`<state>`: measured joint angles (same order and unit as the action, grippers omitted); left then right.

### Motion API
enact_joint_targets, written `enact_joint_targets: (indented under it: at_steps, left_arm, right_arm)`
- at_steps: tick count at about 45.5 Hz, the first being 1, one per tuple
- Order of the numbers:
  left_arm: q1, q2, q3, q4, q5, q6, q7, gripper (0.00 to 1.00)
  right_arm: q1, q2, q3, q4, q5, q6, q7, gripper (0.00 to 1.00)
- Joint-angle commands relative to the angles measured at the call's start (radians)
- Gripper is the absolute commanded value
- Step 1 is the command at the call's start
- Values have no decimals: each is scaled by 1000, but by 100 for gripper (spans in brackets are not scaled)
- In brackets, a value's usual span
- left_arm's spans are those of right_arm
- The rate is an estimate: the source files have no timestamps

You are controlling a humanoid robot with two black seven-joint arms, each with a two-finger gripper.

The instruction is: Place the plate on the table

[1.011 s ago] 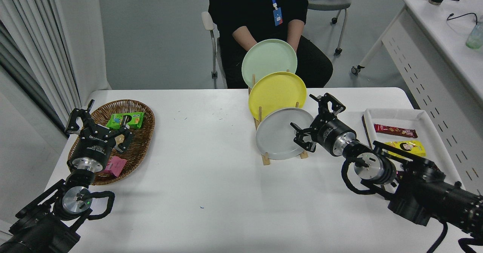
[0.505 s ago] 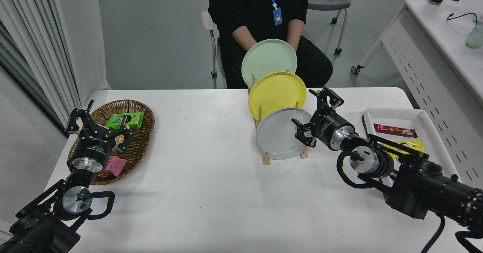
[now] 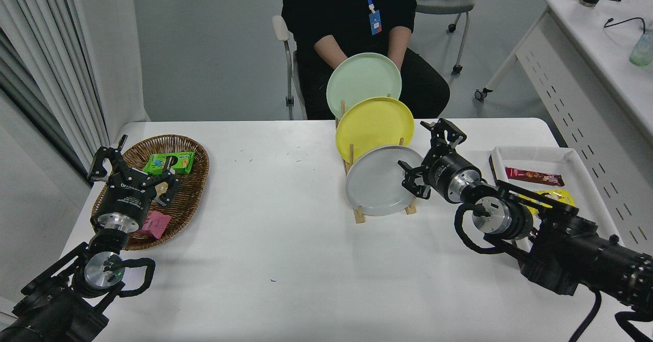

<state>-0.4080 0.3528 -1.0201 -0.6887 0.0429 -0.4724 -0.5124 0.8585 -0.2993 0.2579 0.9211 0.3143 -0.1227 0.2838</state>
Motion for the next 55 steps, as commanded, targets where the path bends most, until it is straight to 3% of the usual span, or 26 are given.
enact_joint_targets:
  at_steps: [1, 15, 21, 55]
  left_arm:
    - [0, 0, 0, 0, 0, 0, 0, 98]
    - [0, 0, 0, 0, 0, 0, 0, 98]
    - [0, 0, 0, 0, 0, 0, 0, 98]
    - [0, 0, 0, 0, 0, 0, 0, 98]
  right_arm:
    - [0, 26, -14, 4, -1, -3, 0, 85]
    - [5, 43, -26, 7, 0, -8, 0, 79]
    - [5, 48, -28, 7, 0, -8, 0, 72]
    - [7, 26, -25, 82, -21, -51, 0, 60]
